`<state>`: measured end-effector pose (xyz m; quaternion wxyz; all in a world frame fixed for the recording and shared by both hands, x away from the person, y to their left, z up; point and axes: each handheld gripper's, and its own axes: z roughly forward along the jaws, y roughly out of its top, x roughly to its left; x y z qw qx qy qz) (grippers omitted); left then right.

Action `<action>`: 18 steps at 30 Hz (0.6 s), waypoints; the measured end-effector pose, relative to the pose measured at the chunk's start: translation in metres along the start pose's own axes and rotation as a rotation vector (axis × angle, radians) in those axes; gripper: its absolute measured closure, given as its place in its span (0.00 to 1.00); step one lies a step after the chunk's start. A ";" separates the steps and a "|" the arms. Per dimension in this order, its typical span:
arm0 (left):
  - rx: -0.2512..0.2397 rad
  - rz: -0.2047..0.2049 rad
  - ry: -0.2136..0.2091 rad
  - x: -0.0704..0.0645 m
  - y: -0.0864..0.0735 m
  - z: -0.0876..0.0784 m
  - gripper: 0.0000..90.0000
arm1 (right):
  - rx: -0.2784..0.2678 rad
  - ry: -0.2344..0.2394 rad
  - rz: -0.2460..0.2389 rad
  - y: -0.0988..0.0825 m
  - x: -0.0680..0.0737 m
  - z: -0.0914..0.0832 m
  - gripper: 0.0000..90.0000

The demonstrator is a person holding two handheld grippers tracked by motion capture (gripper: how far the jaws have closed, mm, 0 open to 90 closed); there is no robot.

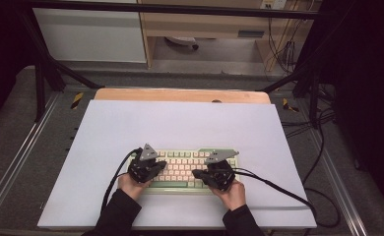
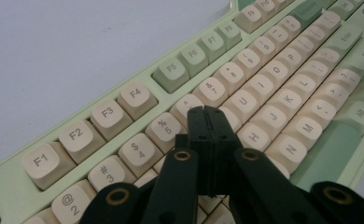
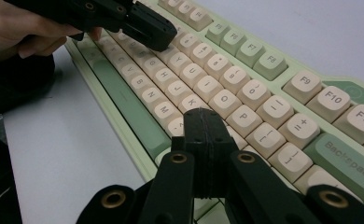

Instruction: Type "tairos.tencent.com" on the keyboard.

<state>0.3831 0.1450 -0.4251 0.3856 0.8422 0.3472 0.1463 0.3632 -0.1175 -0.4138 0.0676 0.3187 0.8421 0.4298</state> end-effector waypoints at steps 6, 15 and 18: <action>0.013 0.012 0.009 -0.002 -0.001 0.003 1.00 | 0.001 0.000 0.000 0.000 0.000 0.000 1.00; -0.014 0.009 -0.006 -0.002 0.001 -0.005 1.00 | -0.004 -0.001 0.000 0.001 0.000 -0.001 1.00; -0.025 0.008 -0.014 0.000 0.001 -0.011 1.00 | -0.009 0.000 -0.004 0.001 -0.001 -0.002 1.00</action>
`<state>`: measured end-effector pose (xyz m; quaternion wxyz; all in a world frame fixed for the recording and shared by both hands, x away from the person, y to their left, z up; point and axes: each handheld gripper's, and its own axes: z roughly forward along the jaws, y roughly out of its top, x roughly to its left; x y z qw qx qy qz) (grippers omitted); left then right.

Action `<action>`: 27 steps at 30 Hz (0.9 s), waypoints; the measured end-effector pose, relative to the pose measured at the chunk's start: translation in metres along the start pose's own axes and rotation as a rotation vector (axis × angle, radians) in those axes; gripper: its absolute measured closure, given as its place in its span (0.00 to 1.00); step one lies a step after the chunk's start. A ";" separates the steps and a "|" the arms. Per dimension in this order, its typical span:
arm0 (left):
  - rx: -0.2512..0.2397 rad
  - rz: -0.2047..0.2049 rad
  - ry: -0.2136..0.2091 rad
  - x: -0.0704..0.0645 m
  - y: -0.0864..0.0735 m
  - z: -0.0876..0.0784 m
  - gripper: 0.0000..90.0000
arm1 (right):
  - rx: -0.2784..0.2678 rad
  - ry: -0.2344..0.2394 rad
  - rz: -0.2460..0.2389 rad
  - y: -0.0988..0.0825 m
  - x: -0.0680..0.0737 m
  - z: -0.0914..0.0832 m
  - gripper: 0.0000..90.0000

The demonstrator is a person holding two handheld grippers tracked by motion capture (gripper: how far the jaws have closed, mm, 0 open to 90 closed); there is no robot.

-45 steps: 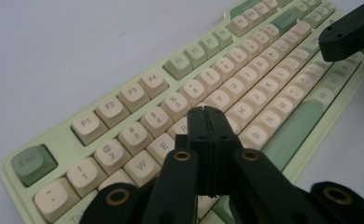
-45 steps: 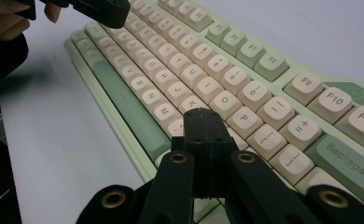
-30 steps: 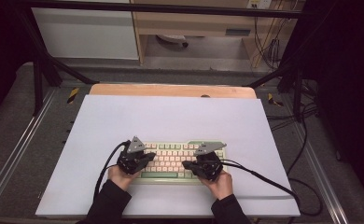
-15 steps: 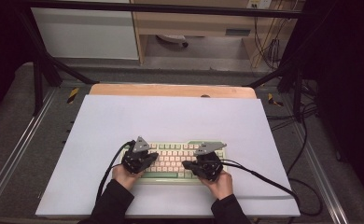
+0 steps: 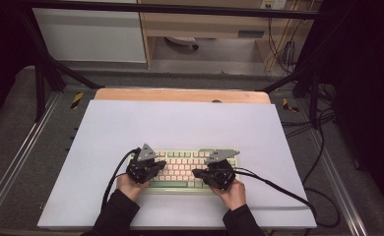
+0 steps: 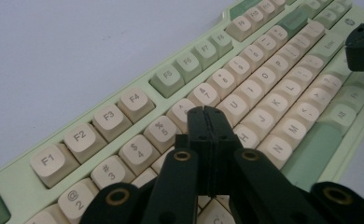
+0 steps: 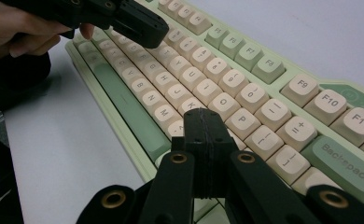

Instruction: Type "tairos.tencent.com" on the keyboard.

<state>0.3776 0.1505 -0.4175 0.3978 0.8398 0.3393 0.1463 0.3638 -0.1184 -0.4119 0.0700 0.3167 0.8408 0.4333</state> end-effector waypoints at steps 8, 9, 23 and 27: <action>-0.008 -0.013 0.006 0.007 -0.007 -0.015 1.00 | -0.006 0.002 0.006 0.001 0.000 -0.001 1.00; -0.010 -0.016 0.003 0.008 -0.008 -0.016 1.00 | -0.006 0.002 0.006 0.001 0.000 -0.001 1.00; -0.022 -0.029 0.016 0.018 -0.025 -0.040 1.00 | -0.010 0.005 0.017 0.003 0.000 -0.001 1.00; -0.029 -0.044 0.016 0.021 -0.032 -0.045 1.00 | -0.003 0.006 0.013 0.004 0.001 0.002 1.00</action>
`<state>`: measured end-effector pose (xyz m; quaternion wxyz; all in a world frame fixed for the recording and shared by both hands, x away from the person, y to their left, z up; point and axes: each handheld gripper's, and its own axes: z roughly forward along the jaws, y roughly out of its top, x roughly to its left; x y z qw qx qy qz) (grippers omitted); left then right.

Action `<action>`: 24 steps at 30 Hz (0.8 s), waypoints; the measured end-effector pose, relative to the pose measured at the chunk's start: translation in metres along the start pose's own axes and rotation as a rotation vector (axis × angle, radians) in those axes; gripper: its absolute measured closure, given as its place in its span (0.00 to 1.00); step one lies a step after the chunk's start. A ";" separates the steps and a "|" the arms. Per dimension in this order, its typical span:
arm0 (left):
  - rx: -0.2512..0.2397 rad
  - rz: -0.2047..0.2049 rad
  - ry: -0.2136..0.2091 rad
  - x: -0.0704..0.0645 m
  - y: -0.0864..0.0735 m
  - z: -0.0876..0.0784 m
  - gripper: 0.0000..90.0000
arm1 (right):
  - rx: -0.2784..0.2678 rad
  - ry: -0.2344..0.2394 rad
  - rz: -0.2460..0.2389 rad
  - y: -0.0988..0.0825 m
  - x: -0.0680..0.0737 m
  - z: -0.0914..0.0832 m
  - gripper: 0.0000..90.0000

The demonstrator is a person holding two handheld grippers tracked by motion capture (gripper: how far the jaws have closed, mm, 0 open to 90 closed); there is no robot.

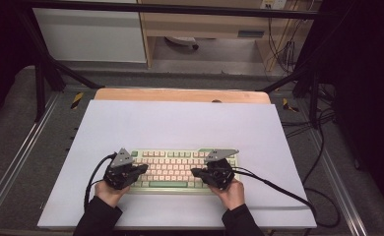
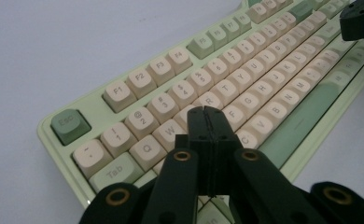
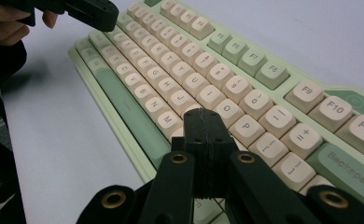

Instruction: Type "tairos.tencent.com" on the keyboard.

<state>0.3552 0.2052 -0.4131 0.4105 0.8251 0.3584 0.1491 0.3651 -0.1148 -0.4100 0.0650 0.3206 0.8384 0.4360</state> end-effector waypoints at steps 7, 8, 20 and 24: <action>-0.010 -0.019 0.006 0.005 -0.010 -0.008 1.00 | 0.017 0.001 -0.001 0.000 0.002 0.007 1.00; -0.013 -0.025 0.005 0.006 -0.011 -0.009 1.00 | 0.020 -0.003 -0.006 0.000 0.002 0.007 1.00; -0.009 -0.031 0.008 0.008 -0.018 -0.011 1.00 | 0.062 -0.024 -0.016 -0.007 0.002 0.016 1.00; -0.009 -0.033 0.008 0.008 -0.018 -0.011 1.00 | 0.068 -0.023 -0.019 -0.008 0.002 0.019 1.00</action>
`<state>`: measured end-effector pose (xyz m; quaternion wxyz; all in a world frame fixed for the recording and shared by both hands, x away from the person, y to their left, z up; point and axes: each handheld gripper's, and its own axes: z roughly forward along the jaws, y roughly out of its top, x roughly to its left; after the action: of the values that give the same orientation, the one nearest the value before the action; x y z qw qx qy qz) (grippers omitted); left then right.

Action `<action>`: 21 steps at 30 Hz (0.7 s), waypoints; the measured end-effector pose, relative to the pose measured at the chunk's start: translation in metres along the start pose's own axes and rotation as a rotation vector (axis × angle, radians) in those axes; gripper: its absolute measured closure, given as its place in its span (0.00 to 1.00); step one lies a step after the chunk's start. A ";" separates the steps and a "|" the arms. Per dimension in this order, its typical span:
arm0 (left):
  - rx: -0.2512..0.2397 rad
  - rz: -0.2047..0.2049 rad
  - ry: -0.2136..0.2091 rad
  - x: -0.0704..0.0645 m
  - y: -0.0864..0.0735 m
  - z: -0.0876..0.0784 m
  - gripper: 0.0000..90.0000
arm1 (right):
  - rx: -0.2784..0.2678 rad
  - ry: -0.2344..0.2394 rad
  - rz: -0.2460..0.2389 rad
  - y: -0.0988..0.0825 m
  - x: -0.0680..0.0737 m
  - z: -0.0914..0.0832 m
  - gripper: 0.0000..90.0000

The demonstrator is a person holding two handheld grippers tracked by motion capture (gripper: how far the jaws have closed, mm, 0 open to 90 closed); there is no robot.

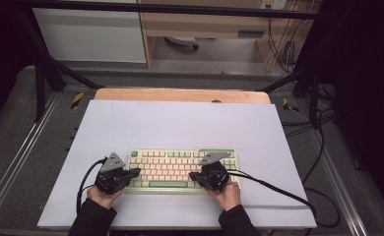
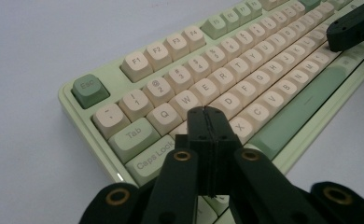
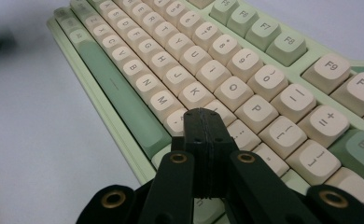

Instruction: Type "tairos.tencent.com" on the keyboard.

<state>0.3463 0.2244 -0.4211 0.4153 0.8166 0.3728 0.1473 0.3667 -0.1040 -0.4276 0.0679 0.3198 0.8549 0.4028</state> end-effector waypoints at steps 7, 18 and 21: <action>0.002 0.002 0.001 0.000 0.000 0.001 1.00 | 0.000 0.001 -0.002 -0.001 0.001 0.001 1.00; 0.000 0.003 -0.001 -0.001 0.000 0.001 1.00 | -0.006 0.001 -0.008 0.000 0.001 -0.002 1.00; -0.001 0.005 -0.001 -0.001 0.000 0.001 1.00 | -0.011 -0.007 -0.008 0.001 0.000 -0.006 1.00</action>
<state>0.3460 0.2232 -0.4210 0.4154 0.8175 0.3705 0.1480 0.3647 -0.1071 -0.4224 0.0742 0.3173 0.8537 0.4062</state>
